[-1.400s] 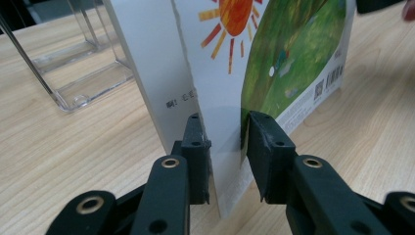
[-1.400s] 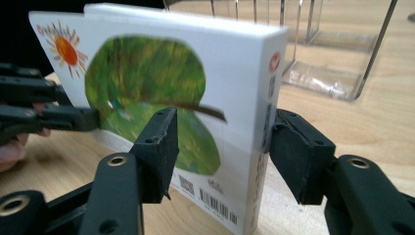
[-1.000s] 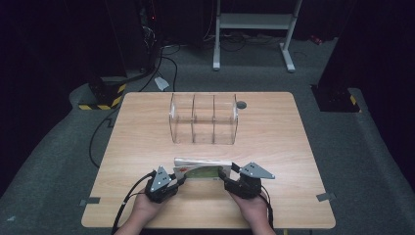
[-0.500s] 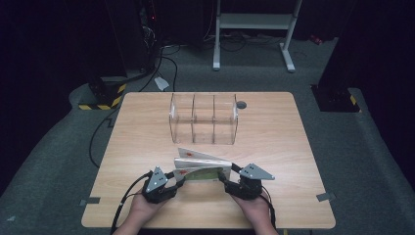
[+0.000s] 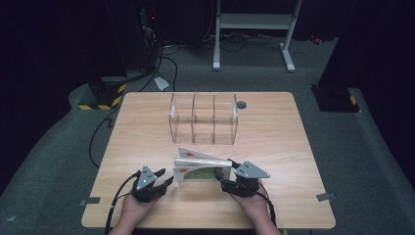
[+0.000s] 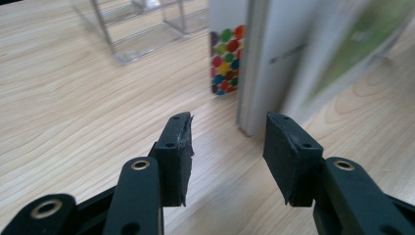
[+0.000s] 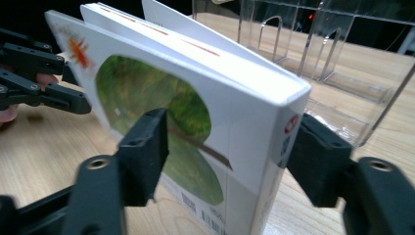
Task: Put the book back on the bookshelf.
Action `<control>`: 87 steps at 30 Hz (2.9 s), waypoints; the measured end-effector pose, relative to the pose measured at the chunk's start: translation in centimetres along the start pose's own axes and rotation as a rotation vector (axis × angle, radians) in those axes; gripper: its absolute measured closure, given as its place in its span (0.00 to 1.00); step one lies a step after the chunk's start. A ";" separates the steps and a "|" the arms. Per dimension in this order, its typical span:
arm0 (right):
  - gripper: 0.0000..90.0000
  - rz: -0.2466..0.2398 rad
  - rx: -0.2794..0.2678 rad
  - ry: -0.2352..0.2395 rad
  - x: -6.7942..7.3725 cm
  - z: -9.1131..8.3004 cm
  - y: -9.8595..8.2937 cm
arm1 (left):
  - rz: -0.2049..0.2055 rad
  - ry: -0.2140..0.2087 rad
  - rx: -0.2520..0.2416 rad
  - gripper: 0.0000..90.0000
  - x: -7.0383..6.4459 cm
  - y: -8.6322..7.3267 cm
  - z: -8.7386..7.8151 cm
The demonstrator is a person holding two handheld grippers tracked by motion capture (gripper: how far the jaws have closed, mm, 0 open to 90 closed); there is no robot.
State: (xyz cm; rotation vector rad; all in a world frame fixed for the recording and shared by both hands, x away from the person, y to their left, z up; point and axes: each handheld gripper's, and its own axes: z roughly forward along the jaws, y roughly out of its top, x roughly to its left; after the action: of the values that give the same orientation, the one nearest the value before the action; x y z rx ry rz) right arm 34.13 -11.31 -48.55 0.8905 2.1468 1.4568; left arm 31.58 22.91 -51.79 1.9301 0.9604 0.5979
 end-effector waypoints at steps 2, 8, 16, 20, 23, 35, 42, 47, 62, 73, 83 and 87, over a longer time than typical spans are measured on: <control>0.36 0.014 0.005 0.018 -0.2 0.1 0.3 | -0.012 0.009 -0.004 0.59 0.3 -0.1 -0.2; 0.37 0.005 -0.002 0.033 -0.2 0.2 1.1 | -0.027 0.027 -0.004 0.59 0.9 -0.4 -0.7; 0.52 0.007 -0.003 0.031 -0.4 0.2 1.6 | -0.043 0.035 0.009 0.59 1.2 -0.7 -1.0; 0.63 -0.002 -0.011 0.041 -0.2 0.0 1.5 | -0.047 0.039 0.007 0.59 1.3 -0.7 -1.1; 0.66 -0.006 -0.008 0.047 -0.1 -0.1 1.5 | -0.051 0.040 0.008 0.59 1.4 -0.7 -1.1; 0.73 -0.011 -0.026 0.067 0.7 -0.3 1.5 | -0.059 0.048 0.016 0.59 1.9 -0.8 -1.2; 0.71 -0.046 0.003 0.037 1.9 0.5 1.7 | -0.074 0.062 0.037 0.59 2.2 -1.0 -1.0; 0.72 -0.040 0.011 0.027 2.3 0.8 1.8 | -0.078 0.070 0.056 0.58 2.3 -1.1 -0.9; 0.82 -0.018 0.022 -0.006 3.4 0.9 1.9 | -0.103 0.069 0.167 0.45 2.5 -0.9 0.5; 0.84 0.046 -0.022 -0.173 3.0 -2.2 3.2 | -0.077 0.041 0.180 0.44 2.4 -0.8 0.9; 0.84 0.062 -0.081 -0.379 0.2 -4.9 4.8 | -0.069 0.039 0.183 0.43 2.4 -0.7 0.9; 0.84 0.069 -0.083 -0.412 -1.1 -3.3 5.7 | -0.068 0.039 0.182 0.44 2.4 -0.7 0.9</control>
State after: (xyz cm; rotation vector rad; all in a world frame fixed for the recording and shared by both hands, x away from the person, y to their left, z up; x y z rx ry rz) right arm 34.46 -12.82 -42.06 1.1306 1.7571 1.2515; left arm 33.32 24.65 -52.80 2.0425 1.1339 0.5263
